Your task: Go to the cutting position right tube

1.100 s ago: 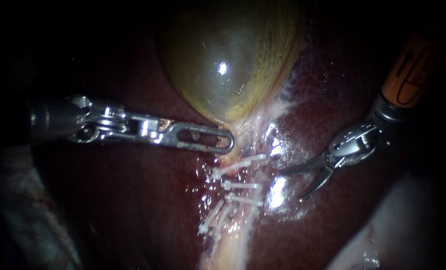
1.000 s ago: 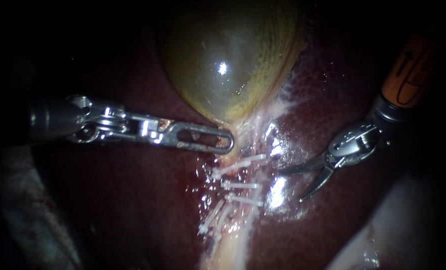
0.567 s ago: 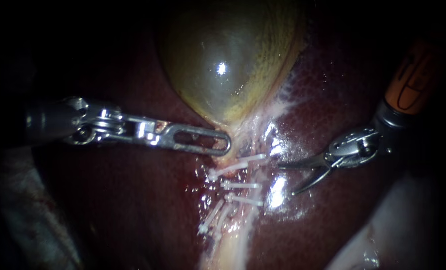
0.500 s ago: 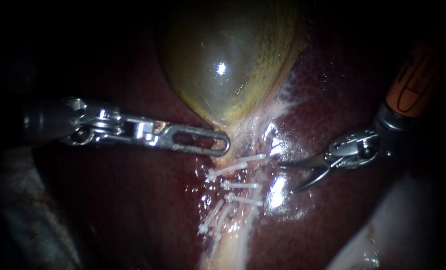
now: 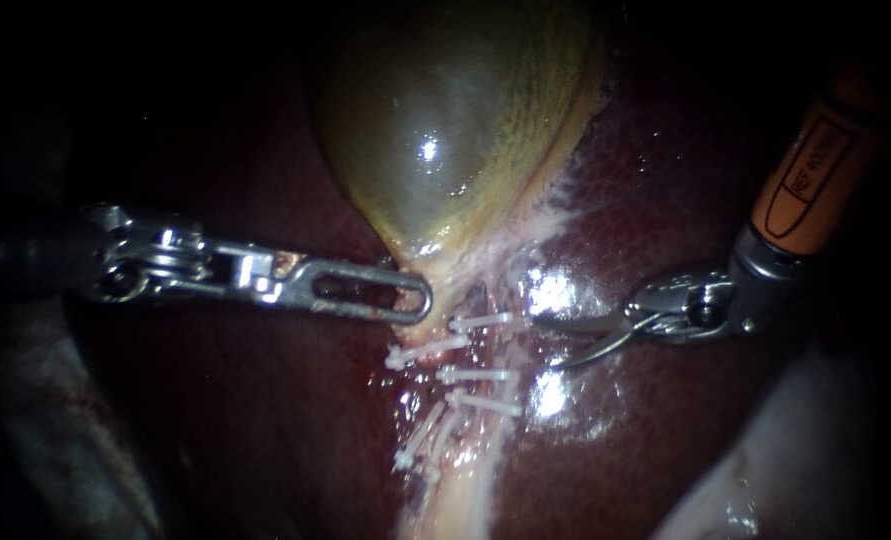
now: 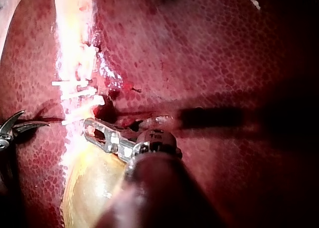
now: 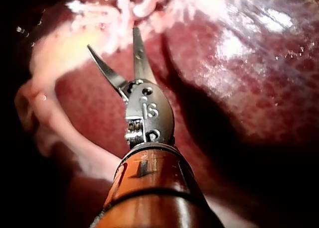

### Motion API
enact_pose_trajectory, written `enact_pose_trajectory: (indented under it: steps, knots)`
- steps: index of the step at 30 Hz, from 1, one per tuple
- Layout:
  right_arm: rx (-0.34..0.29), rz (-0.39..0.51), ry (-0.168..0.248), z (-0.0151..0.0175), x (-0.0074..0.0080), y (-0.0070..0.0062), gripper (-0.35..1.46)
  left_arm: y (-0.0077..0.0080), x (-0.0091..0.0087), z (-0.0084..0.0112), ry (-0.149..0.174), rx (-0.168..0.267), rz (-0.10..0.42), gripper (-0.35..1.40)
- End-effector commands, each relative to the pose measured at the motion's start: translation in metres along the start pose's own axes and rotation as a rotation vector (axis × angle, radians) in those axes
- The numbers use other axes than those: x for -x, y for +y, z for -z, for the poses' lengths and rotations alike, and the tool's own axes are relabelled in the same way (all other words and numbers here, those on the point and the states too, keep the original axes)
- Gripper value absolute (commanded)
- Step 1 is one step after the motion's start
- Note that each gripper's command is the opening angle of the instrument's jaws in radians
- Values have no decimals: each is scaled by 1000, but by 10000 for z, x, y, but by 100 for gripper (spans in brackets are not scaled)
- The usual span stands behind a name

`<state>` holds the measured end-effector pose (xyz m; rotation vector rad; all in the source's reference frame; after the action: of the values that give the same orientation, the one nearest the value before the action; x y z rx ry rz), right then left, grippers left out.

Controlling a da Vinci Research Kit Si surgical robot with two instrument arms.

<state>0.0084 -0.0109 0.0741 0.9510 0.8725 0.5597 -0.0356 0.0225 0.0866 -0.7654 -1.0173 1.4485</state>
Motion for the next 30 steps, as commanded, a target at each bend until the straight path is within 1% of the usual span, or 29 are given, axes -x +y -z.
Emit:
enact_pose_trajectory:
  steps: [1, 2, 7, 13, 16, 21, 30]
  knots:
    - [0, -4, 0, -1, 1, 0, 123, 1, 0, 4, 2, 0, 1, -35]
    - [0, -15, 0, -2, 1, 0, 120, 3, 1, 6, 3, -1, 2, -35]
    - [1, -53, 2, -9, 5, -1, 116, 13, 1, 20, 6, -1, 6, -35]
    - [3, -86, 1, -21, 7, -1, 115, 25, 1, 28, 7, -1, 11, -35]
    - [3, -97, -6, -27, 7, 1, 115, 29, 3, 29, 8, -2, 12, -35]
    - [-5, -155, -42, -37, 4, 2, 113, 33, 5, 29, 9, -3, 7, -35]
    - [0, -160, -39, -49, -1, 4, 113, 38, 6, 30, 10, -3, 3, -35]
